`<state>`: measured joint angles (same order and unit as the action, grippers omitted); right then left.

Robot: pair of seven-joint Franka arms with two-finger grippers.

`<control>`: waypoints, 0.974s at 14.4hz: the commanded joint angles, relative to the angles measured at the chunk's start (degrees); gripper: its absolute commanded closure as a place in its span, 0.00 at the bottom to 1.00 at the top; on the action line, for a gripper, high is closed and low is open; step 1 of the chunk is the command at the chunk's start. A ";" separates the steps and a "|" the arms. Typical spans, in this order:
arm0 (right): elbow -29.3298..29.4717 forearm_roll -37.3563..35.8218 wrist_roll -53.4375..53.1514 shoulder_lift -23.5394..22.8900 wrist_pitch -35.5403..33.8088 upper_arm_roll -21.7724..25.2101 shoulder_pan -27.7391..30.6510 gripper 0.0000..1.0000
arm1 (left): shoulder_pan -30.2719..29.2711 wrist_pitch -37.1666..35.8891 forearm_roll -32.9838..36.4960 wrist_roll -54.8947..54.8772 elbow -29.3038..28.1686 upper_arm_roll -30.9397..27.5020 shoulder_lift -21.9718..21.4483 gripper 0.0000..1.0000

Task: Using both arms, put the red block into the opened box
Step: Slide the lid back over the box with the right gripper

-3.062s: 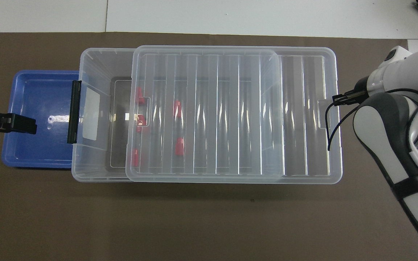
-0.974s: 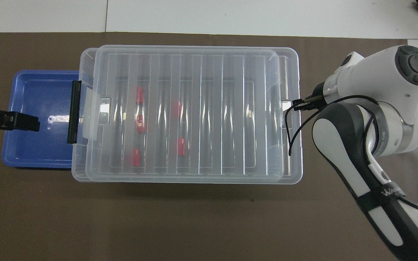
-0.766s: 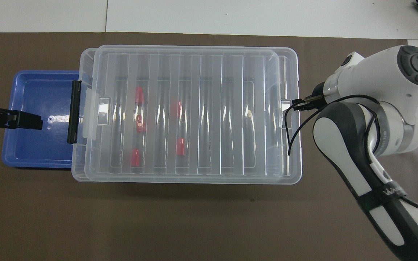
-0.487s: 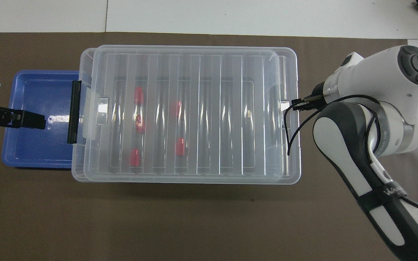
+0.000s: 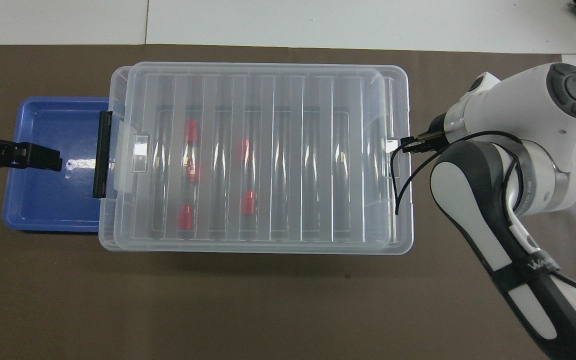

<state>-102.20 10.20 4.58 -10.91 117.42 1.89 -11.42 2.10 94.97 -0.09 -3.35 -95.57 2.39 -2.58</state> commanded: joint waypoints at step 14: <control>-2.21 5.27 2.45 0.63 0.70 -0.40 -0.27 1.00 | 2.91 -0.58 -0.79 -0.25 0.65 -3.35 0.30 0.00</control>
<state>-102.81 13.51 5.36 -10.92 117.42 1.75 -11.65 4.12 94.90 -0.11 -3.35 -95.45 0.15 -2.42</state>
